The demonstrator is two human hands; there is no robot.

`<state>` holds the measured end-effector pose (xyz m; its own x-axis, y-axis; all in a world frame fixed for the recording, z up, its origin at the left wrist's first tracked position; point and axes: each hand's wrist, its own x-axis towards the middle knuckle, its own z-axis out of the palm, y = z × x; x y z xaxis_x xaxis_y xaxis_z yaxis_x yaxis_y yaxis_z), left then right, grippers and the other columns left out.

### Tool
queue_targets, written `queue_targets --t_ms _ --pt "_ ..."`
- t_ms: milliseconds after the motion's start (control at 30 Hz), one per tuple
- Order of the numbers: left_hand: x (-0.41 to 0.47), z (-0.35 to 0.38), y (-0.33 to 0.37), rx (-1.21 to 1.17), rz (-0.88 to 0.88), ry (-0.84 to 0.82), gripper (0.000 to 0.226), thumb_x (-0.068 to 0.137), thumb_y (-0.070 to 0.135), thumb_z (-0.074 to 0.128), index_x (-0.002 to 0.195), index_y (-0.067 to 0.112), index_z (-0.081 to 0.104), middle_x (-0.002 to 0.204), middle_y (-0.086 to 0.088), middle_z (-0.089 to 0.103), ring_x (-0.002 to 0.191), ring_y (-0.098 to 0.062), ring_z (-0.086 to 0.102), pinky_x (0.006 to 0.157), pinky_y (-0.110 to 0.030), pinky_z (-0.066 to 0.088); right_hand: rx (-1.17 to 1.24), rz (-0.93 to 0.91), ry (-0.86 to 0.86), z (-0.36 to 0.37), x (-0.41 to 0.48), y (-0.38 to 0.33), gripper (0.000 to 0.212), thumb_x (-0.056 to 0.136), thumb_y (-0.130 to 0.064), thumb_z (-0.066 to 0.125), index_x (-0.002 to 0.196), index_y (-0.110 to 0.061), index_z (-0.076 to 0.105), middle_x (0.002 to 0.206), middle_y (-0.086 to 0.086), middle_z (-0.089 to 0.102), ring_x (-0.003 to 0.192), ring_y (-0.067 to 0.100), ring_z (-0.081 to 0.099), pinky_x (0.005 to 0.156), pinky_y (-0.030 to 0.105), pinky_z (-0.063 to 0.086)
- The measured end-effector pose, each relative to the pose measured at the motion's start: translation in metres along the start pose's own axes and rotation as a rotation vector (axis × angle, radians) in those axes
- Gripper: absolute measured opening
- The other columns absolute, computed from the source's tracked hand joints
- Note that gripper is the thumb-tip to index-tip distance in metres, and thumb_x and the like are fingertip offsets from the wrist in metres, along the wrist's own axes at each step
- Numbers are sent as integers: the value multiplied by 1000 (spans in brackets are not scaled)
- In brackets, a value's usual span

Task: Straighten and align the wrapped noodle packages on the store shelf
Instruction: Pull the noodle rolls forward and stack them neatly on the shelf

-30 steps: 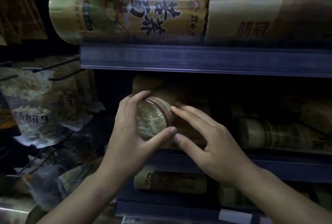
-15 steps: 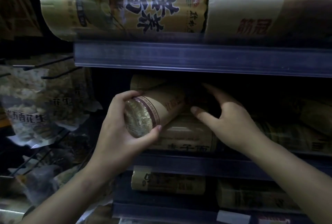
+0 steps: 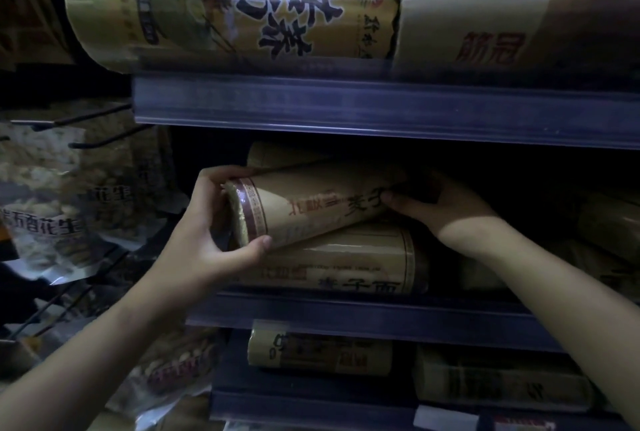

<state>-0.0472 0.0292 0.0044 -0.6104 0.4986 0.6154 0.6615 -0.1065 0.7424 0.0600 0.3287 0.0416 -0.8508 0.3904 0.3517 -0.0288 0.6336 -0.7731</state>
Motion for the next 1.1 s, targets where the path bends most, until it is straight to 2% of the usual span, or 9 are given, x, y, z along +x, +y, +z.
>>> queue_targets --t_ms 100,200,233,267,367,567,733,867,1100 --pt "4 -6 -3 38 -7 30 73 70 35 77 136 43 46 130 0 58 116 -16 62 94 -39 54 13 9 87 2 -6 7 90 48 -72 73 126 -30 57 115 -9 63 108 14 61 80 15 43" --pt "8 -8 -6 146 16 106 78 77 32 74 148 35 43 144 4 43 123 3 53 94 -12 47 44 10 146 5 -17 11 112 40 -85 70 131 -21 58 124 -2 66 112 18 62 94 31 50" --pt "9 -8 -8 140 22 123 77 79 27 73 150 33 42 144 5 43 122 7 53 91 -8 45 46 11 170 7 -20 12 105 43 -84 71 129 -24 60 122 -2 67 110 17 63 95 35 50" --pt "8 -7 -11 90 16 130 75 82 22 72 149 33 43 144 4 46 122 4 55 90 -9 47 37 6 210 9 -23 14 88 48 -79 73 120 -30 64 115 -7 69 104 12 65 91 34 52" --pt "5 -5 -18 -151 -47 130 68 85 25 75 144 43 48 137 -3 61 121 -13 63 89 -23 54 -19 -25 343 17 -31 12 35 63 -63 76 88 -50 56 85 -33 56 75 -16 56 67 4 42" --pt "6 -1 -25 -221 -89 134 61 88 28 68 144 43 48 132 12 67 122 -9 62 91 -22 52 -72 -69 443 25 -38 9 46 71 -53 80 103 -45 47 81 -33 47 70 -12 46 61 5 33" --pt "12 3 -25 -241 -104 161 56 94 18 65 145 35 49 134 9 66 126 -10 60 102 -33 48 -104 -50 465 27 -39 10 53 73 -54 79 117 -31 60 81 -27 49 80 11 54 62 18 39" --pt "15 3 -29 -243 -120 172 55 95 15 63 145 36 50 133 8 66 126 -10 60 106 -40 44 -122 -45 484 29 -40 7 58 73 -54 78 120 -25 60 89 -12 55 82 13 52 61 16 36" --pt "21 7 -38 -266 -132 168 54 98 11 58 146 33 48 127 14 70 119 -4 63 88 -18 53 -149 -38 481 31 -41 4 56 74 -52 78 118 -23 59 96 -4 57 83 13 51 61 18 36"
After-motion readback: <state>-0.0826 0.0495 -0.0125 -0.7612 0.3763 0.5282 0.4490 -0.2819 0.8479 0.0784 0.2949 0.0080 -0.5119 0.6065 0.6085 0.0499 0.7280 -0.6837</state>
